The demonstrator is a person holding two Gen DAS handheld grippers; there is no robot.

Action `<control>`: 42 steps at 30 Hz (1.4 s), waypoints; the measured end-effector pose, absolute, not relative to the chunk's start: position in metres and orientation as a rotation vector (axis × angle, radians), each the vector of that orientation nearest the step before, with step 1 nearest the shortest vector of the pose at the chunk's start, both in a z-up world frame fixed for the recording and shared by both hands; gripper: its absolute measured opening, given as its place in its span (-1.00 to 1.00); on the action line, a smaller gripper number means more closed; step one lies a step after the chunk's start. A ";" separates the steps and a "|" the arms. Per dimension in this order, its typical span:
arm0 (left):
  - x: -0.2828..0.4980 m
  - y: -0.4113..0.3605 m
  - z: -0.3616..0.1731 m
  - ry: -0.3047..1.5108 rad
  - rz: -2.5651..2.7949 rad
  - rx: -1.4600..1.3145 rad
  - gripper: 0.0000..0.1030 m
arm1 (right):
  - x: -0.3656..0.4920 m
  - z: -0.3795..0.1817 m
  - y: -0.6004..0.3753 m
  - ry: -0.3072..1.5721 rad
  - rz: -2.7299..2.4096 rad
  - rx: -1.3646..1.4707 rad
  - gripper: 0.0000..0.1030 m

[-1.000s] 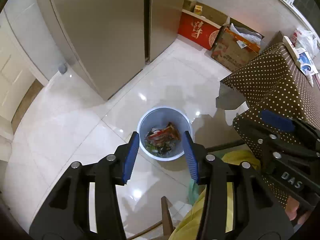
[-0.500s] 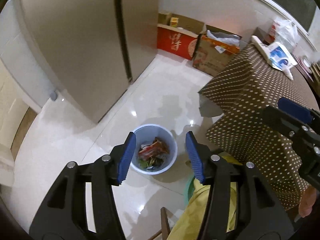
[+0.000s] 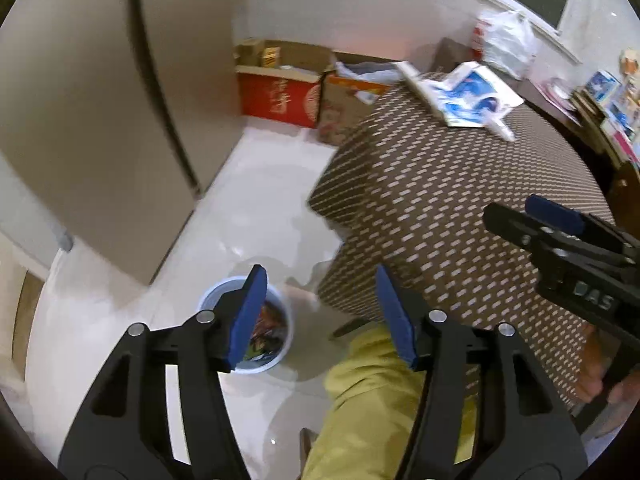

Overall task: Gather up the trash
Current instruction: 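Move both empty grippers back over the table, then grasp the blue-white medicine box with the left gripper while right grasps the eye-drop bottle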

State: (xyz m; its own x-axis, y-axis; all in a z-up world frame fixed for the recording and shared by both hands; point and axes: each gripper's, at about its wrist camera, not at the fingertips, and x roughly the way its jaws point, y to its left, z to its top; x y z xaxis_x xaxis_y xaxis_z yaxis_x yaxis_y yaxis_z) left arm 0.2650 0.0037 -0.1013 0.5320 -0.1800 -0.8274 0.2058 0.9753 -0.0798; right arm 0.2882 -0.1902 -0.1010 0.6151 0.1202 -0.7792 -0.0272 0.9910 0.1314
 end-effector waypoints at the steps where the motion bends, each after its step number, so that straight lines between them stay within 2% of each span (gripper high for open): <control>1: 0.268 -0.004 -0.100 0.978 -0.239 0.037 0.14 | 0.291 -0.102 -0.199 0.907 0.066 0.120 0.44; 6: 0.291 -0.042 -0.094 0.975 -0.309 0.056 0.28 | 0.314 -0.109 -0.246 0.930 -0.036 0.152 0.59; 10: 0.309 -0.072 -0.092 0.962 -0.332 0.087 0.50 | 0.342 -0.114 -0.279 0.943 -0.119 0.128 0.60; 12: 0.321 -0.085 -0.092 0.959 -0.355 0.089 0.54 | 0.355 -0.117 -0.294 0.955 -0.124 0.141 0.60; 24: 0.420 -0.141 -0.103 0.960 -0.433 0.038 0.56 | 0.427 -0.134 -0.317 0.972 -0.019 0.056 0.59; 26: 0.436 -0.148 -0.107 0.964 -0.442 0.019 0.56 | 0.433 -0.137 -0.316 0.978 0.000 0.047 0.34; 27: 0.446 -0.153 -0.110 0.971 -0.441 0.011 0.56 | 0.435 -0.137 -0.317 0.960 -0.001 0.021 0.14; 28: 0.454 -0.158 -0.112 0.975 -0.438 0.010 0.56 | 0.436 -0.136 -0.317 0.950 0.004 0.004 -0.21; 30: 0.467 -0.167 -0.119 0.985 -0.429 0.006 0.56 | 0.434 -0.134 -0.321 0.948 0.025 0.006 -0.53; 31: 0.472 -0.170 -0.123 0.996 -0.421 0.004 0.46 | 0.432 -0.134 -0.325 0.950 0.034 0.024 -0.53; 32: 0.476 -0.172 -0.127 1.009 -0.413 0.004 0.22 | 0.430 -0.133 -0.329 0.953 0.033 0.034 -0.54; 34: 0.478 -0.173 -0.128 0.982 -0.373 0.030 -0.49 | 0.423 -0.132 -0.336 0.958 0.008 0.031 -0.54; 35: 0.478 -0.171 -0.128 0.984 -0.375 0.031 -0.50 | 0.420 -0.131 -0.341 0.959 -0.007 0.029 -0.54; 39: 0.475 -0.160 -0.125 1.002 -0.369 -0.008 -0.83 | 0.405 -0.129 -0.356 0.959 -0.048 0.076 -0.54; 42: 0.464 -0.154 -0.120 0.983 -0.353 0.011 -0.90 | 0.388 -0.127 -0.358 0.947 -0.055 0.094 -0.54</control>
State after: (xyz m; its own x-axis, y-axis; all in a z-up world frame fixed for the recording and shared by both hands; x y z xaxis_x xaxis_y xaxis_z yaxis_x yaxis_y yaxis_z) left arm 0.4638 -0.1537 -0.1196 0.5023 -0.2871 -0.8156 0.2966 0.9433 -0.1494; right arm 0.3879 -0.3575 -0.1266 0.5830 -0.0058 -0.8124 0.0880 0.9945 0.0561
